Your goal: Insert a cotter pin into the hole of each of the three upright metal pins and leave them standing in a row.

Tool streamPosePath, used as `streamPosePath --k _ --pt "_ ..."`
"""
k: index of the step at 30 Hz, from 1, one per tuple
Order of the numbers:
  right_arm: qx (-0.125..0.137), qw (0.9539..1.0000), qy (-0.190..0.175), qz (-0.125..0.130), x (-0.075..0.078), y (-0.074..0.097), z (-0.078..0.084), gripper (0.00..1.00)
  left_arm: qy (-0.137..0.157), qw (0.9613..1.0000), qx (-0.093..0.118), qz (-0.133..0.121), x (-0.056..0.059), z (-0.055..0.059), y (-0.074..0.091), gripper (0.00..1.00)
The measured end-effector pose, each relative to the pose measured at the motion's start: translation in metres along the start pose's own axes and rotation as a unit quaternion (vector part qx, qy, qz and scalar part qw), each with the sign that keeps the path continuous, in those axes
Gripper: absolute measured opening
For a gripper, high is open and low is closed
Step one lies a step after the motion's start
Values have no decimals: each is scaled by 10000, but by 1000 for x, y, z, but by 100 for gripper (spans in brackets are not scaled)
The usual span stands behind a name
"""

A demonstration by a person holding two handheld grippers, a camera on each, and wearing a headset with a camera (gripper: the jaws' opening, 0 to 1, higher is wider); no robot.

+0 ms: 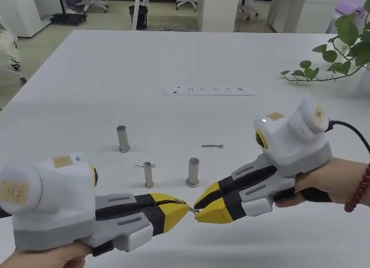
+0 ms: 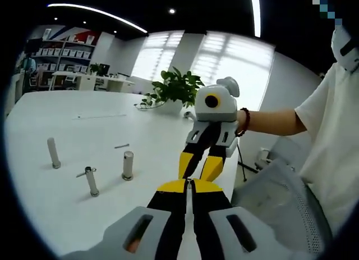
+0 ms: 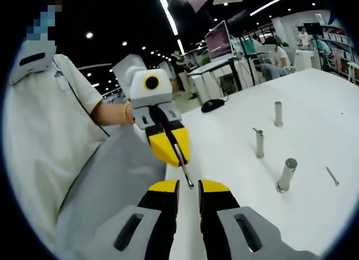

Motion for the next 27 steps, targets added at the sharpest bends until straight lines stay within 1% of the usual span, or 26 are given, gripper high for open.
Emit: streamPosePath --k 1,7,11,20,27 --pt "-20 10000 -11 -52 -1 -1 1 14 -10 10000 -10 3 0 0 0 0" --pt "-61 9999 8 -117 -3 -4 2 13 -44 10000 -37 73 2 1 -1 0" --pt "-102 9998 99 -153 -2 -6 3 10 -71 9999 -61 114 3 2 -1 0" --pt "-169 9997 133 -144 1 -7 4 7 -63 9998 -62 172 4 2 -1 0" --pt "-222 9993 293 -88 0 -5 3 5 -13 9998 -40 197 3 2 -2 1"
Point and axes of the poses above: the centre of the closed fingertips' face, and the gripper's own axes: y roughly backward along the fingers, x roughly to its right, z roughly out of its underside, the point moved 8 cm from there along y, roughly backward along the fingers
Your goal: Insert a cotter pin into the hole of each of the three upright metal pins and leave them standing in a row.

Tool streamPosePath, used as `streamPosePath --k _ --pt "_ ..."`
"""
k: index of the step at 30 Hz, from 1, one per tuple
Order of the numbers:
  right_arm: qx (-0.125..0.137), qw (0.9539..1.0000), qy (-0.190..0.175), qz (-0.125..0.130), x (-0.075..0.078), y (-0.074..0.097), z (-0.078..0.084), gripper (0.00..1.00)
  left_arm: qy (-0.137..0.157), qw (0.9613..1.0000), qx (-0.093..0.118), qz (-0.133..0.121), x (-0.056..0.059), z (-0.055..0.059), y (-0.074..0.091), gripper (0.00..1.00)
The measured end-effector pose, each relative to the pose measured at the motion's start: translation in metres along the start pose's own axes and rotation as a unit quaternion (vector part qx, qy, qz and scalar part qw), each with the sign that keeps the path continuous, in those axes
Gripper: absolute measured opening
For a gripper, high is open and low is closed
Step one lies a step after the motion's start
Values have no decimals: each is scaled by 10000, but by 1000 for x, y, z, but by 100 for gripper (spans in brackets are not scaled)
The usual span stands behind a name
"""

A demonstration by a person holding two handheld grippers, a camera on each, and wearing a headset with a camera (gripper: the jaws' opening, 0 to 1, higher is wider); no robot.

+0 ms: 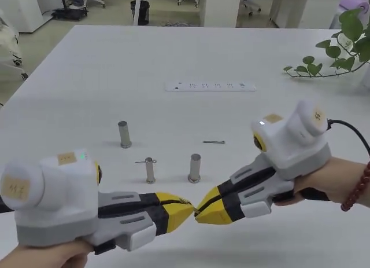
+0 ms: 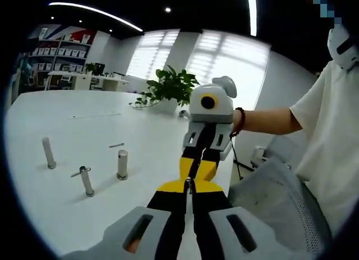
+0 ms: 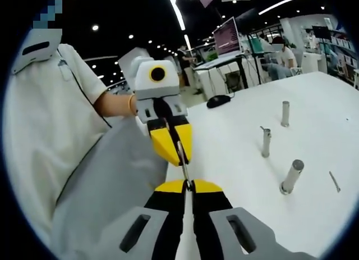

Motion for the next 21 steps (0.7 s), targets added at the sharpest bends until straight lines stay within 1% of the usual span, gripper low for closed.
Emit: streamPosePath --k 4,5,7,8,9,10,13,16,17,18,19,20,21 --pt "-165 9996 180 119 0 1 -2 4 -73 9999 24 -68 -2 -2 -3 1" --pt "-223 9993 233 170 0 1 -3 4 -94 9998 32 -167 -3 -2 -4 2" --pt "-320 9988 255 254 1 2 -4 3 -176 9996 29 -236 -4 -3 -7 3" --pt "-389 9980 344 353 4 4 -5 3 -205 9994 41 -264 -4 -3 -7 3" --pt "-435 9976 363 386 6 5 -5 3 -261 9991 69 -327 -5 -3 -8 3" --pt "-566 9965 405 471 9 7 -5 3 -289 9989 46 -365 -6 -2 -9 4" --pt "-848 9932 494 620 11 9 -3 3 -321 9984 -25 -467 -9 1 -12 11" --pt "-875 9930 435 663 12 12 -4 3 -419 9971 -14 -637 -11 2 -14 18" --pt "-1009 9909 435 781 15 14 -3 3 -430 9969 -17 -662 -11 3 -14 19" --pt "-1065 9900 446 816 15 15 -2 3 -422 9963 -38 -744 -13 3 -15 20" --pt "-1237 9870 493 897 18 17 0 3 -440 9960 -61 -780 -14 4 -16 20" --pt "-1279 9864 476 916 19 18 0 3 -462 9950 -92 -884 -16 5 -16 22" --pt "-1301 9860 447 941 20 19 0 3 -495 9944 -98 -924 -17 5 -17 23"
Point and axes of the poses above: the centre of the closed fingertips' face, and the gripper's own axes: y roughly backward along the fingers, x roughly to its right, z roughly out of its underside, the point moved 8 cm from there along y, roughly backward along the fingers
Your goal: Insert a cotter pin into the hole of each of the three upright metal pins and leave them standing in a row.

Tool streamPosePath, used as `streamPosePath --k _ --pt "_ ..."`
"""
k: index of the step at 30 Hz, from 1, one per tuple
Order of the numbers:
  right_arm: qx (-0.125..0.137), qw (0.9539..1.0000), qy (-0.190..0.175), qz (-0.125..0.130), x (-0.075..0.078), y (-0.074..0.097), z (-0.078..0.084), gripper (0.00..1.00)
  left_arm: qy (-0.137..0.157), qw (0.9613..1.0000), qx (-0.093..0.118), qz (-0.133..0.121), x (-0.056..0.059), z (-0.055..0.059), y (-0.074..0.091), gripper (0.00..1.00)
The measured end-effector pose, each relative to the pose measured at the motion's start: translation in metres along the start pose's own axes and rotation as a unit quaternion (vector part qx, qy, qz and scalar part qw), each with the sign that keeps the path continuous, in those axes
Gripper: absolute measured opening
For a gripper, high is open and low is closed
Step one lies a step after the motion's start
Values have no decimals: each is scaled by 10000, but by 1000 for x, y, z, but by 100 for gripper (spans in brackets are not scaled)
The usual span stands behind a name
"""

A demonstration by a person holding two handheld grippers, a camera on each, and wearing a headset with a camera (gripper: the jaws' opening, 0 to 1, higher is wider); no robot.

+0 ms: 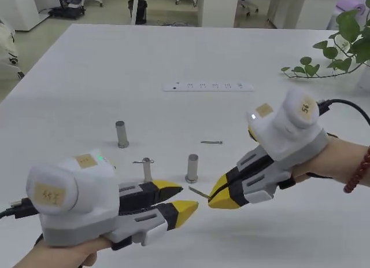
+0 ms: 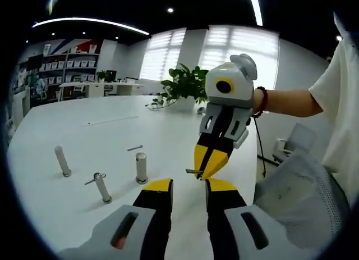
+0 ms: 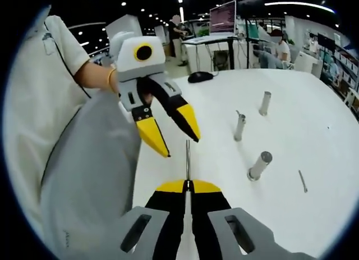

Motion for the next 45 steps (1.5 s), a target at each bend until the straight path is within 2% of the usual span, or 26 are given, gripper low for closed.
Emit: streamPosePath --k 6,9,18,26,33,39,45 --pt "-238 9996 -2 150 12 6 3 3 -38 9992 -6 -394 -8 1 -6 26" --pt "-421 9989 44 223 17 8 4 3 92 9987 -22 -499 -11 1 -9 26" --pt "-832 9953 156 461 37 11 5 3 124 9952 -182 -955 -22 6 -26 26" --pt "-1326 9883 245 709 52 8 10 3 115 9921 -254 -1222 -28 10 -41 26" --pt "-1608 9832 285 813 63 7 14 3 69 9889 -314 -1452 -33 11 -53 27" --pt "-1788 9796 285 875 74 5 16 3 149 9854 -292 -1673 -38 10 -64 27" --pt "-1894 9772 330 899 82 3 15 3 76 9823 -352 -1841 -44 11 -73 26"
Point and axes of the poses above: the centre of the closed fingertips' face, and the gripper's own axes: y roughly backward along the fingers, x roughly to its right, z roughly out of its underside, the point moved 8 cm from there along y, roughly backward along the fingers
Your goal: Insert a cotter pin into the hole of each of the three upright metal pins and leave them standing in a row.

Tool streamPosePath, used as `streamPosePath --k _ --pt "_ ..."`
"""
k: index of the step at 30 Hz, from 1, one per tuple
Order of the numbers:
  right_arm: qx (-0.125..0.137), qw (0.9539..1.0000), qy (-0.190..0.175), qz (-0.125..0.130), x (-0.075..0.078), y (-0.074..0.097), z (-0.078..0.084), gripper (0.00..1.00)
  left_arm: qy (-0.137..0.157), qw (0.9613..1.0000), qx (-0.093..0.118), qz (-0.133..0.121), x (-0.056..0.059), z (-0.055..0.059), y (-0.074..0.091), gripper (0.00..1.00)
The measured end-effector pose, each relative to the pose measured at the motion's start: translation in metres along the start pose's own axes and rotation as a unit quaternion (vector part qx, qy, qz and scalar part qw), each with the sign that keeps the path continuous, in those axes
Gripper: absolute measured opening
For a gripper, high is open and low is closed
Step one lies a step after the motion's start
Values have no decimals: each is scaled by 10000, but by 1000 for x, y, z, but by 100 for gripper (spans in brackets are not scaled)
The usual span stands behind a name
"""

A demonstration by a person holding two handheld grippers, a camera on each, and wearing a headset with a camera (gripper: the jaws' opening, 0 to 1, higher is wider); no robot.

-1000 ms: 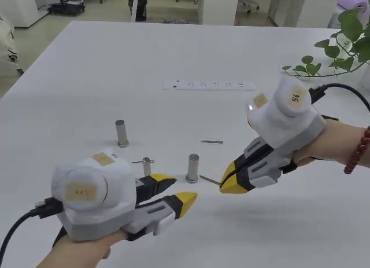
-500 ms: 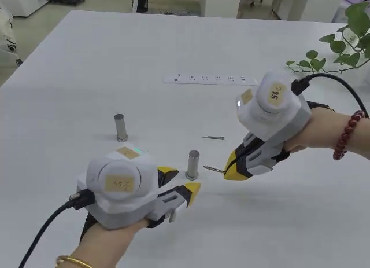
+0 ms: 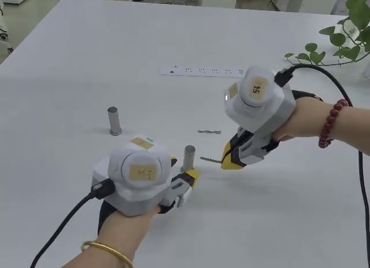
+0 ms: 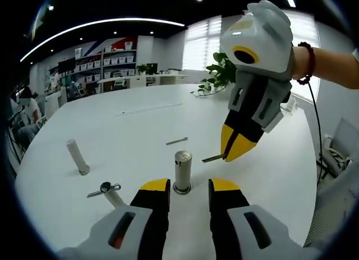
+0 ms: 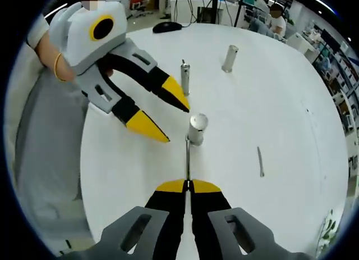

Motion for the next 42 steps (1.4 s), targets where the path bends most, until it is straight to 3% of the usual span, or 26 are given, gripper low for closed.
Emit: streamPosePath --k 20,26,42 --pt "-30 9999 94 51 10 -4 -7 3 93 9998 -8 -155 -4 -1 -25 17" --pt "-40 9999 145 66 12 -3 -8 3 33 9998 -50 -167 -6 1 -28 12" --pt "-104 9986 499 142 15 -2 -17 3 -75 9998 -75 -179 -6 1 -29 11"
Point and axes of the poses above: the centre of the closed fingertips' face, and the gripper's own axes: y roughly backward along the fingers, x roughly to its right, z roughly out of its underside, the point moved 8 cm from there along y, roughly backward along the fingers
